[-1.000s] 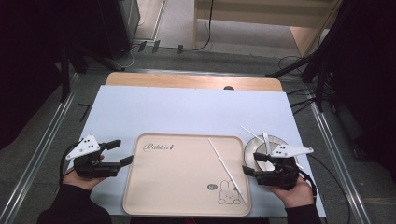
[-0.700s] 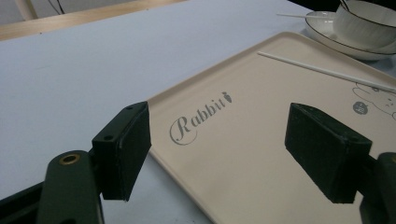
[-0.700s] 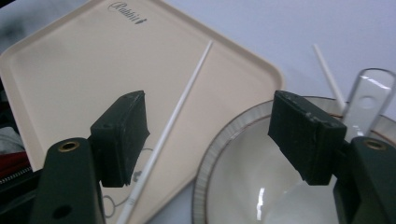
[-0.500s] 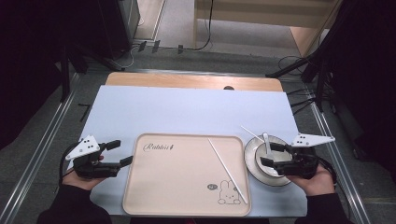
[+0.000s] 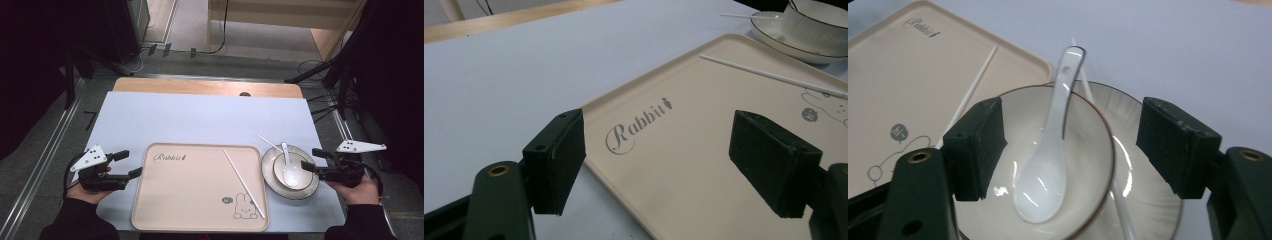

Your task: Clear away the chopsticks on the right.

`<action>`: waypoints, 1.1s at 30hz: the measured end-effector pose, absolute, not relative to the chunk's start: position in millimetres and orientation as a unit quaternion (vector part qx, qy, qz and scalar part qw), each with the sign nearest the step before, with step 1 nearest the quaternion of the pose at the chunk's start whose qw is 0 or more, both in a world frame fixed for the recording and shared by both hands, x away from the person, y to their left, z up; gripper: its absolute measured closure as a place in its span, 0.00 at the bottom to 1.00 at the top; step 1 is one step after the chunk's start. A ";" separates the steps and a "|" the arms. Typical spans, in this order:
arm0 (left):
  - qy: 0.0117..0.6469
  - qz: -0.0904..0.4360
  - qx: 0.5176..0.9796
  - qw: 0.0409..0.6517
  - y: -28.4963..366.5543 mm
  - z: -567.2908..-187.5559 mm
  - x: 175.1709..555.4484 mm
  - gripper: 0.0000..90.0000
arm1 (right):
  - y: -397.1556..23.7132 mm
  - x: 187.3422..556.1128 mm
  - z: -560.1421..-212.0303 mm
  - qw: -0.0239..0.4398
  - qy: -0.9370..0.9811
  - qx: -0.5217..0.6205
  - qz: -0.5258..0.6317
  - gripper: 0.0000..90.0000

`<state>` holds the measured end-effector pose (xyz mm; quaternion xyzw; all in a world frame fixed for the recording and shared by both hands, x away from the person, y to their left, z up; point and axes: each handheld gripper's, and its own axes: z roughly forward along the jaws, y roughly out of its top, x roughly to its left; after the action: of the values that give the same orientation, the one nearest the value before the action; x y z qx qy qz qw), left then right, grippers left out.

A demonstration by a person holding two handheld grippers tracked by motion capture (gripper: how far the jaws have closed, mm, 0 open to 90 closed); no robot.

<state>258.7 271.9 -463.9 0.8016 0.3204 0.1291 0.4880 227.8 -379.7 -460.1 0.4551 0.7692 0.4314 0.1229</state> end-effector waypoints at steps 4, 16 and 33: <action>0.320 0.129 0.802 0.488 272.0 -463.9 258.6 0.26 | -391.4 226.0 -464.0 0.131 0.767 0.463 0.425 0.39; 0.320 0.128 0.802 0.487 271.3 -463.9 258.7 0.26 | -418.4 220.2 -488.0 0.128 0.765 0.489 0.399 0.63; 0.318 0.128 0.802 0.488 270.9 -464.2 259.0 0.26 | -405.7 232.8 -510.4 0.075 0.800 0.479 0.352 0.87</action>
<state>259.0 270.9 -464.2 0.8024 0.3182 0.1280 0.4884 232.8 -405.7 -510.4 0.4793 0.8005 0.3519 0.0753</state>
